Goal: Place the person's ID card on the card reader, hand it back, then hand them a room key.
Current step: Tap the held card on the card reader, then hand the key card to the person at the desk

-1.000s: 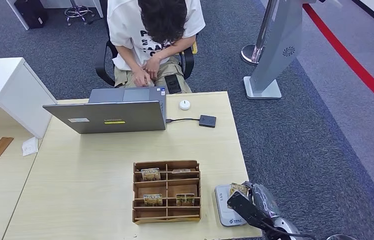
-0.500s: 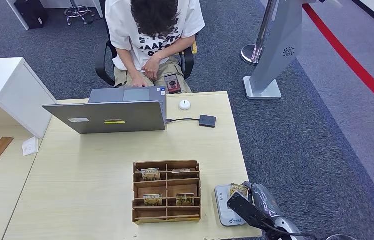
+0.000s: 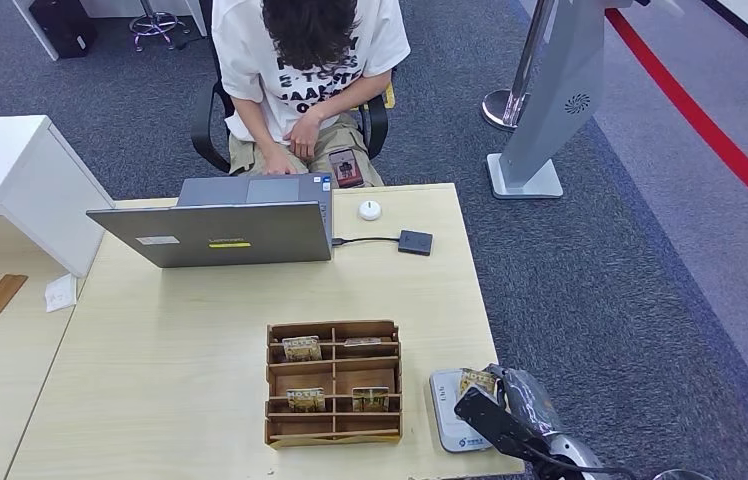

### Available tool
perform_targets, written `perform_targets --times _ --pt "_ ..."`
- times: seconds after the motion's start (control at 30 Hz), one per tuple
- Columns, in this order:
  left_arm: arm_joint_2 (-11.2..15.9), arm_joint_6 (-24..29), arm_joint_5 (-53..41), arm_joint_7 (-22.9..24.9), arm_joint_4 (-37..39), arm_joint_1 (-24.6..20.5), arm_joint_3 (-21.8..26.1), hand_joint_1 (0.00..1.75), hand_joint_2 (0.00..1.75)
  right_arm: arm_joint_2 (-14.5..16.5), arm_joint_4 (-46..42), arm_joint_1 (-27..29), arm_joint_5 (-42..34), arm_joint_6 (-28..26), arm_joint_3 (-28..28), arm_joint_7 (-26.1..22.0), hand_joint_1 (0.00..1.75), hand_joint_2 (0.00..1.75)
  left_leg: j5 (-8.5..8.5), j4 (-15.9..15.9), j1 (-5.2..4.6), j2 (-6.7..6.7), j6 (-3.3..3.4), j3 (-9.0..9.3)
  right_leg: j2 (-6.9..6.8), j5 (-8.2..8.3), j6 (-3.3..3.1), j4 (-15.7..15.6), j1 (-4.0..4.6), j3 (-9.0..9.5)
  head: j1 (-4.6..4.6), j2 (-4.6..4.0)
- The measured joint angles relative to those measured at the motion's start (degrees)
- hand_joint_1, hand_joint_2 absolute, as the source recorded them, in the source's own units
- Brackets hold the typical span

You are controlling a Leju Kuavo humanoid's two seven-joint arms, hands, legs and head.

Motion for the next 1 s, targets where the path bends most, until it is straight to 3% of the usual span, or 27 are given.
perform_targets --times 1.0 --pt "0.0 0.2 -0.6 0.3 0.0 0.0 0.0 0.0 0.0 -0.6 0.0 -0.2 -0.3 -0.1 0.4 0.0 1.75 1.75 0.0 0.0 0.0 0.0 0.0 0.02 0.0 0.0 0.0 0.0 0.0 0.03 0.01 0.0"
